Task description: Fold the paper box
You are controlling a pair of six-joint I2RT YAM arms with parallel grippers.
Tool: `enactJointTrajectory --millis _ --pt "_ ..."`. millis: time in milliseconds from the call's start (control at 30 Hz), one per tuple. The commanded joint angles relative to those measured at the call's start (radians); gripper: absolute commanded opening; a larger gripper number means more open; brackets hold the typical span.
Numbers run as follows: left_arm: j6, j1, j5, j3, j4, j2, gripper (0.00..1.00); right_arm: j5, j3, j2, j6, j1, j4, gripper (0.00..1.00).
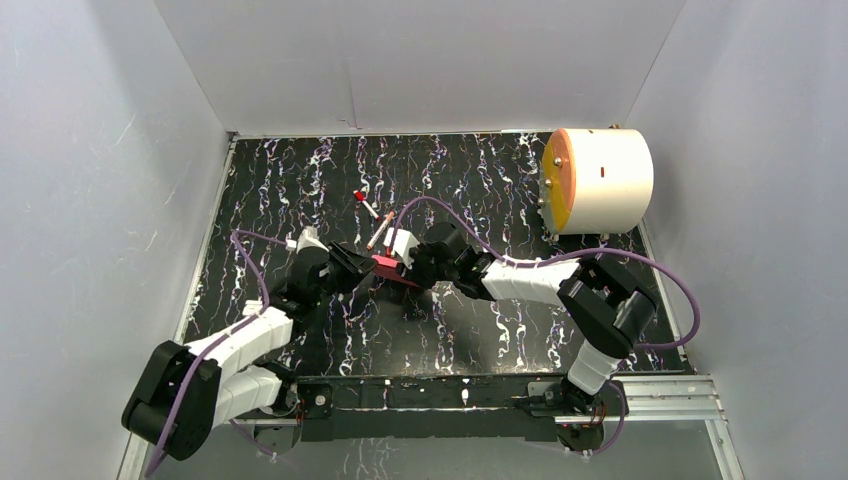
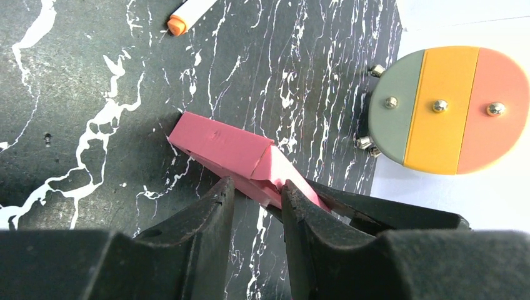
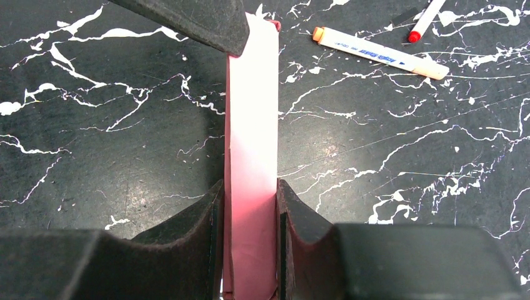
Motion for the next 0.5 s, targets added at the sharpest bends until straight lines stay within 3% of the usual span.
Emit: enactJointTrajectory --millis 0,167,467 --pt "0.016 0.004 -0.072 -0.057 -0.042 0.041 0.31 -0.006 -0.018 0.022 0.012 0.002 0.009 0.25" --pt "0.008 0.007 -0.087 -0.068 0.023 0.103 0.31 -0.022 -0.021 0.018 0.026 0.002 0.023 0.28" --pt "0.001 0.018 -0.128 -0.102 0.109 0.157 0.27 -0.059 -0.007 0.007 0.103 -0.012 0.037 0.44"
